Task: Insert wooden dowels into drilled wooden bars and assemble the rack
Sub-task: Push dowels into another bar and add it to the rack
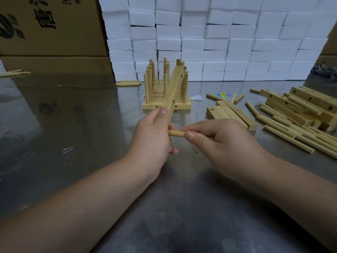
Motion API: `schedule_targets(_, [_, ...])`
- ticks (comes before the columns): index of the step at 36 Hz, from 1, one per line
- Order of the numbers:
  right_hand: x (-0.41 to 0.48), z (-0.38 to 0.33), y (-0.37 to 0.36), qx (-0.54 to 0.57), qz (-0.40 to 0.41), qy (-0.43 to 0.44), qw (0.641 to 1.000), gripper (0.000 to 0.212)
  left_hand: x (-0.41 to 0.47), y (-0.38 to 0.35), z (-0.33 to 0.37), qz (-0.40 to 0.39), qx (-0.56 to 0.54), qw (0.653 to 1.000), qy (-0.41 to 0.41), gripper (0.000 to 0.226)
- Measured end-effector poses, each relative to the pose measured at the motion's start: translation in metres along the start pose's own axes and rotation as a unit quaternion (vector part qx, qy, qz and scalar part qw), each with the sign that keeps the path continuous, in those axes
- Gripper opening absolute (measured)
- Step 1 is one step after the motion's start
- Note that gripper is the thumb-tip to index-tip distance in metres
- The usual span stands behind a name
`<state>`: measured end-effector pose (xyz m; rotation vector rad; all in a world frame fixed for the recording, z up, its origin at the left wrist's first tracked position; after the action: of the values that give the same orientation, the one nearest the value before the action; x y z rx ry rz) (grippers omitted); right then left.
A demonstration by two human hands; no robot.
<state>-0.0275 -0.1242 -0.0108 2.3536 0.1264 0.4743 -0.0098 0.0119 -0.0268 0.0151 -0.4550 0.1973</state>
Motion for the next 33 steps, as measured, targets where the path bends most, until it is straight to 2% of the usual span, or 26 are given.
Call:
schedule_targets(2, [0.0, 0.0, -0.001, 0.042, -0.002, -0.014, 0.999, 0.015, 0.0, 0.0, 0.0, -0.002, 0.004, 1.0, -0.004, 0.032])
schedule_targets(5, [0.0, -0.001, -0.001, 0.117, -0.008, -0.048, 0.992, 0.025, 0.0, 0.0, 0.001, -0.002, 0.006, 1.0, -0.012, 0.03])
schedule_targets(9, [0.003, 0.002, -0.002, 0.174, -0.031, -0.104, 0.979, 0.021, 0.001, -0.001, 0.001, -0.005, 0.009, 1.0, -0.016, 0.031])
schedule_targets(15, [0.006, 0.002, -0.002, 0.138, -0.025, -0.127, 0.982, 0.019, 0.005, 0.0, -0.002, -0.017, -0.017, 1.0, 0.007, 0.027])
schedule_targets(19, [0.007, 0.002, 0.008, 0.065, -0.022, -0.141, 0.988, 0.025, 0.009, 0.0, -0.007, -0.013, 0.018, 1.0, 0.022, 0.024])
schedule_targets(22, [0.015, 0.008, 0.037, 0.011, 0.06, -0.177, 0.982, 0.044, 0.015, 0.006, -0.01, 0.033, 0.022, 0.998, 0.044, 0.028])
schedule_targets(24, [0.026, 0.018, 0.063, -0.102, 0.148, -0.206, 0.962, 0.034, 0.018, 0.01, -0.011, 0.063, 0.009, 0.995, 0.071, 0.021])
schedule_targets(26, [0.036, 0.035, 0.082, -0.229, 0.169, -0.276, 0.918, 0.029, 0.019, 0.011, -0.011, 0.073, -0.007, 0.993, 0.091, 0.014])
schedule_targets(29, [0.044, 0.062, 0.086, -0.33, 0.096, -0.381, 0.858, 0.021, 0.016, 0.009, -0.009, 0.049, 0.01, 0.995, 0.084, 0.012])
schedule_targets(33, [0.049, 0.081, 0.078, -0.395, 0.007, -0.429, 0.812, 0.018, 0.012, 0.007, -0.005, 0.011, 0.031, 0.998, 0.059, 0.013])
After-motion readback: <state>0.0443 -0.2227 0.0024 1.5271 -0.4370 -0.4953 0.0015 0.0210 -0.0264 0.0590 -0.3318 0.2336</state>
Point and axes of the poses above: each hand's wrist, its own x-axis towards the middle knuckle, its own y-axis out of the back of the hand, z = x × y, the point moved 2 cm from there along x, towards the middle knuckle, and after that the axes turned 12 degrees about -y, right-handed, at the moved point
